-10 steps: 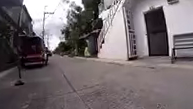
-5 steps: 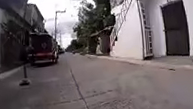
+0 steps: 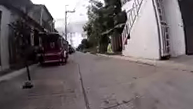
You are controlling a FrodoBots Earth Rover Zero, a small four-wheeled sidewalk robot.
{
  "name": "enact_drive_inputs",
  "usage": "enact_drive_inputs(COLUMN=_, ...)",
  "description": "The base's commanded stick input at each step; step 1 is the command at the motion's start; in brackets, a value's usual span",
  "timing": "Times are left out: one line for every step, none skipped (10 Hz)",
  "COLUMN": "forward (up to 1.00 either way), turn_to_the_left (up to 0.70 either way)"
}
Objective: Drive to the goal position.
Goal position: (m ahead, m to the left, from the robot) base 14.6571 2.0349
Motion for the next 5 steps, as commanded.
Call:
enact_drive_inputs(forward=1.0, turn_to_the_left=0.01)
enact_drive_inputs(forward=1.0, turn_to_the_left=0.01)
enact_drive_inputs(forward=1.0, turn_to_the_left=0.01)
enact_drive_inputs(forward=1.0, turn_to_the_left=0.01)
enact_drive_inputs(forward=1.0, turn_to_the_left=0.01)
